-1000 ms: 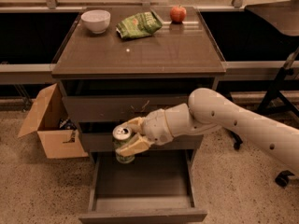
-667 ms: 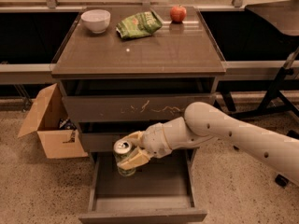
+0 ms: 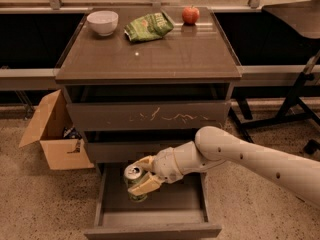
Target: Place green can into bottom drawer
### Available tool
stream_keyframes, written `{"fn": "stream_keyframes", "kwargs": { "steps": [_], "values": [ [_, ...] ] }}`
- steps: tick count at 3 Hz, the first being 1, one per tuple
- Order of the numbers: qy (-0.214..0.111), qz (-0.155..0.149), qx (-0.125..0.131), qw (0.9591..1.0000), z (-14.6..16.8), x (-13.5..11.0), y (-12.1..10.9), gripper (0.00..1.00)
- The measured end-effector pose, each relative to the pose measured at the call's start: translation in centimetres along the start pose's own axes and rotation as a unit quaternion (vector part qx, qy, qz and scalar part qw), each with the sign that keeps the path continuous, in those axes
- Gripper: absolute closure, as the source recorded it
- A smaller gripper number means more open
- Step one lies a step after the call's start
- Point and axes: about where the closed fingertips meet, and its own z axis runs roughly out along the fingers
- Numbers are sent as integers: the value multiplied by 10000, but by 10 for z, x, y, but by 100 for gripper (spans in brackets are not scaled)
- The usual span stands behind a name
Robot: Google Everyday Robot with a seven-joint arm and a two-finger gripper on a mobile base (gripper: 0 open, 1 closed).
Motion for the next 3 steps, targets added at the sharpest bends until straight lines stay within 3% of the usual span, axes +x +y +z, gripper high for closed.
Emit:
{"fn": "stream_keyframes", "kwargs": {
  "steps": [2, 3],
  "values": [
    [708, 73, 566, 9959, 2, 100, -11, 100],
    [685, 112, 910, 9934, -7, 146, -26, 100]
  ]
}}
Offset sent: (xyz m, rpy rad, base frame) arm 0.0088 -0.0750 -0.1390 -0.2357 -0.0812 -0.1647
